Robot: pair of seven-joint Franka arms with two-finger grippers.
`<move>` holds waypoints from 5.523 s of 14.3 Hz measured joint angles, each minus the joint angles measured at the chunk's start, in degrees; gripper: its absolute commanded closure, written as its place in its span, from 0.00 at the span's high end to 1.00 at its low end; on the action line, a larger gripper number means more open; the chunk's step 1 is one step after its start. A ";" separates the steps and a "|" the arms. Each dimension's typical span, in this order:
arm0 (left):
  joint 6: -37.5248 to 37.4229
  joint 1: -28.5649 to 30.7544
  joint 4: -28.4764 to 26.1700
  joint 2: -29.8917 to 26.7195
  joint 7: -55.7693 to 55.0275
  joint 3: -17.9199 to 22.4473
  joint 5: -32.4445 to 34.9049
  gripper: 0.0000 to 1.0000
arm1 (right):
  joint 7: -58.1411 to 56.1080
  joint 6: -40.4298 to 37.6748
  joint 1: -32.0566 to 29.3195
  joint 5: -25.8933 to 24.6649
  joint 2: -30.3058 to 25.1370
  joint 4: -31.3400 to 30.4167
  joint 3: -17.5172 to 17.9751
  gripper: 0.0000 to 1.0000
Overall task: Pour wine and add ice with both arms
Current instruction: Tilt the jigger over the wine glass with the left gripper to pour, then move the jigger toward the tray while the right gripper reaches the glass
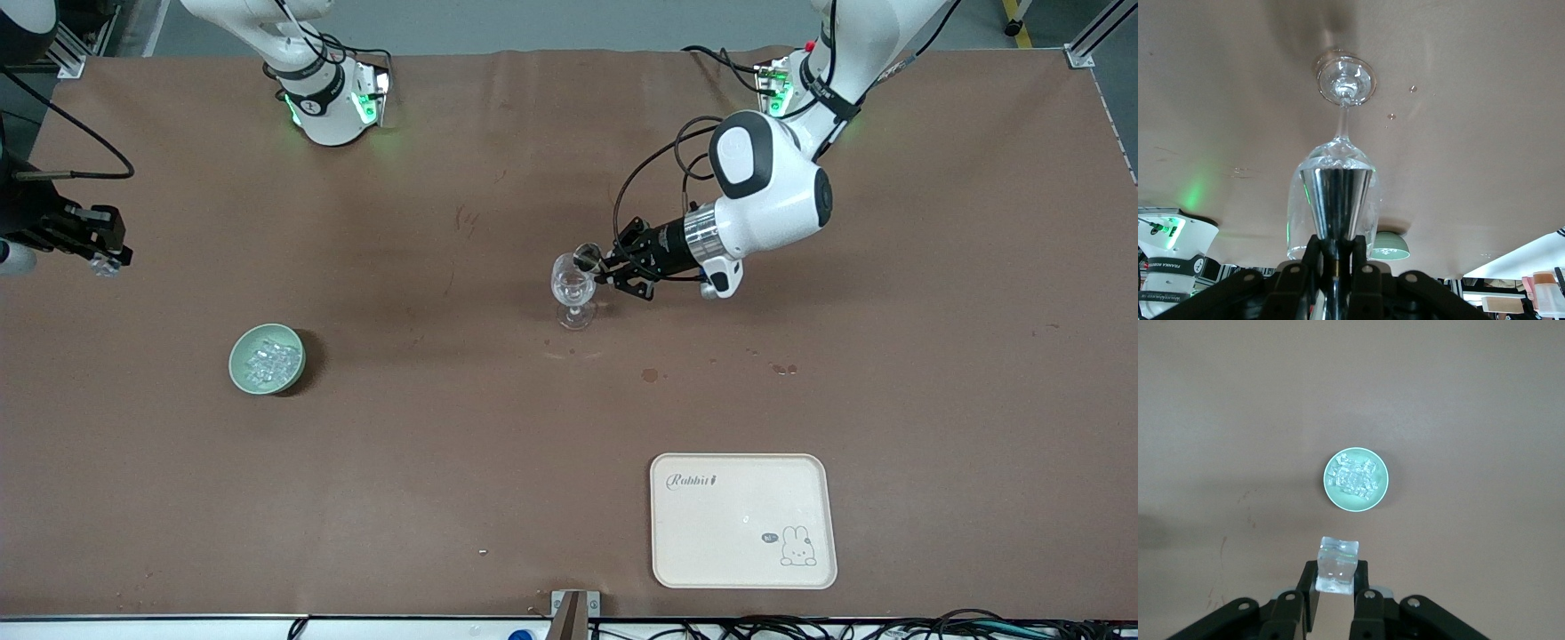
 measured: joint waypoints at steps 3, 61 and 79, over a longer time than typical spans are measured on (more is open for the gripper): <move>0.21 -0.10 -0.18 -0.60 0.00 0.00 0.18 0.01 | 0.00 0.00 0.08 0.00 0.10 0.07 0.09 0.07; -11.35 15.54 23.95 14.41 -19.76 -4.68 30.15 0.01 | 13.21 5.36 15.64 0.54 4.99 0.17 0.47 0.02; -11.31 21.32 45.87 41.51 1.89 -3.35 21.34 0.01 | 38.48 24.76 46.08 7.32 24.83 1.95 0.46 0.02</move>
